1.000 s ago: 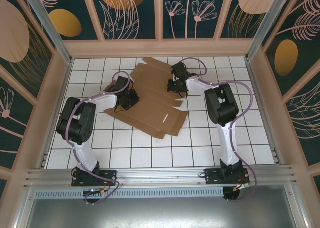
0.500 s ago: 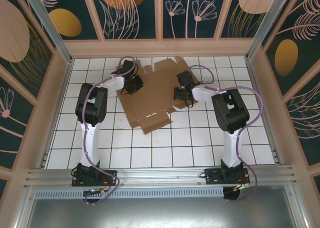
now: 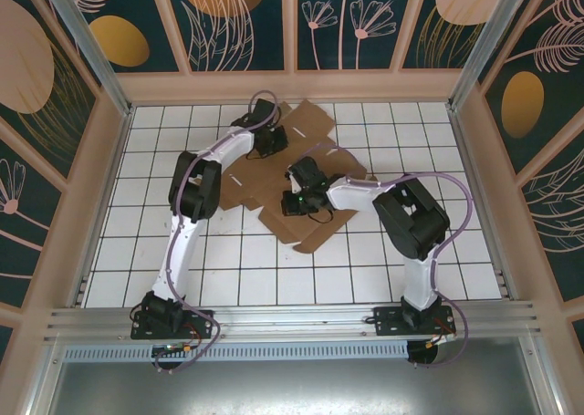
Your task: Fold the paper box
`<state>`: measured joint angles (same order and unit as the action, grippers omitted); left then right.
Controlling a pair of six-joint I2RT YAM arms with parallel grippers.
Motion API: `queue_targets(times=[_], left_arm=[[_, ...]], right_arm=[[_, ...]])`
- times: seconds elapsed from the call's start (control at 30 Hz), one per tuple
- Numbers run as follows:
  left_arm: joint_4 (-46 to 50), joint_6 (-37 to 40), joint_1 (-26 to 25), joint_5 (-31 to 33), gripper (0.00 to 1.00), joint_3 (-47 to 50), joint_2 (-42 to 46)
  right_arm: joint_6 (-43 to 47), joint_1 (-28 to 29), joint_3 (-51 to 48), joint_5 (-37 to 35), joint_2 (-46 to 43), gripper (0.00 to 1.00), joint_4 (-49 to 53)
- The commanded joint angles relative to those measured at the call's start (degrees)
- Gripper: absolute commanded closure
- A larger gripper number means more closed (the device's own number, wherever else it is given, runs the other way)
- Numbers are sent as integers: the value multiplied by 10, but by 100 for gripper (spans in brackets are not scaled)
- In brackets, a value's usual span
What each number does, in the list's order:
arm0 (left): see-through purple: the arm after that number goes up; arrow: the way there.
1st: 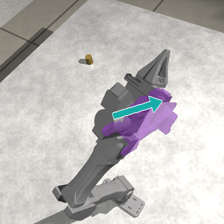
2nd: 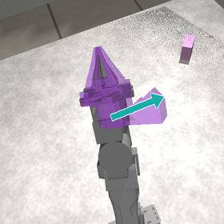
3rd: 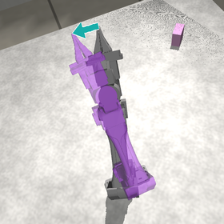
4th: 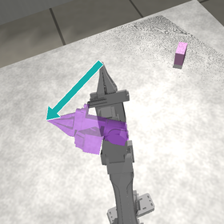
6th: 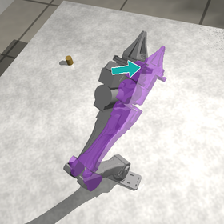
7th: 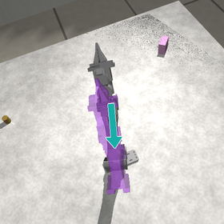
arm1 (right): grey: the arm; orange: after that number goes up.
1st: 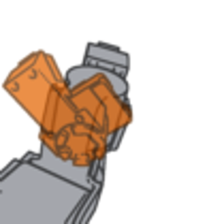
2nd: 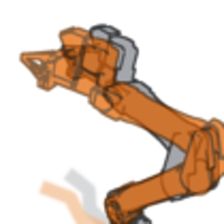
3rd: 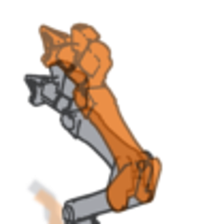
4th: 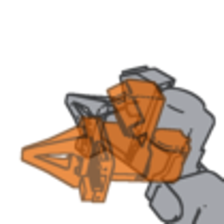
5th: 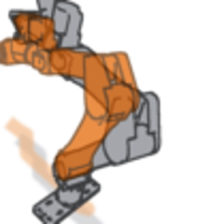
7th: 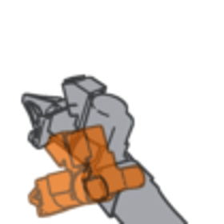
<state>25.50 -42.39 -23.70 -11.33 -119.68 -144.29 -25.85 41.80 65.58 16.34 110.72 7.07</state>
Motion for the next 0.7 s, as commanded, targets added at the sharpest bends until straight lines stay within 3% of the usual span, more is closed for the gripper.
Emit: queue_targets(times=[0.0, 0.1, 0.23, 0.4, 0.67], left_arm=[[20, 38, 0, -10, 100, 20, 21], [-11, 42, 0, -15, 100, 49, 74], [-86, 19, 0, -22, 100, 158, 169], [-131, -37, -6, -46, 100, 301, 231], [-122, -65, -2, 2, 100, 431, 262]], right_arm=[[-29, -34, -25, 32, -64, 100, -26], [-18, -94, -37, 10, -94, 100, -12], [29, -146, 9, -52, -72, 100, 53], [54, -164, 72, -92, -9, 100, 86], [79, -178, 112, -195, 48, 100, 126]])
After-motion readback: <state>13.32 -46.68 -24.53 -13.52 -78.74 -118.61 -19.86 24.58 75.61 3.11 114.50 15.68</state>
